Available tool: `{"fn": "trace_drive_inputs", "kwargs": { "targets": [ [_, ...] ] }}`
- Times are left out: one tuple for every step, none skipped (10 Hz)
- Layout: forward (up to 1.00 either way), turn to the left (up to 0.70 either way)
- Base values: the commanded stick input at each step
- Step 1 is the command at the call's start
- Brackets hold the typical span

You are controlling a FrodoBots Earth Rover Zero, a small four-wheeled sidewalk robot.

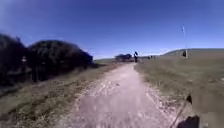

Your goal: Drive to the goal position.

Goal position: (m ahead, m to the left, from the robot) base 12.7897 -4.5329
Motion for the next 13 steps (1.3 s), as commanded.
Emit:
{"fn": "trace_drive_inputs", "kwargs": {
  "targets": [
    [1.0,0.0],
    [1.0,0.0],
    [1.0,0.0],
    [1.0,0.0],
    [1.0,0.0],
    [1.0,0.0],
    [1.0,0.0],
    [1.0,0.0],
    [1.0,0.0],
    [1.0,0.0],
    [1.0,-0.4],
    [1.0,-0.4],
    [1.0,-0.22]
  ]
}}
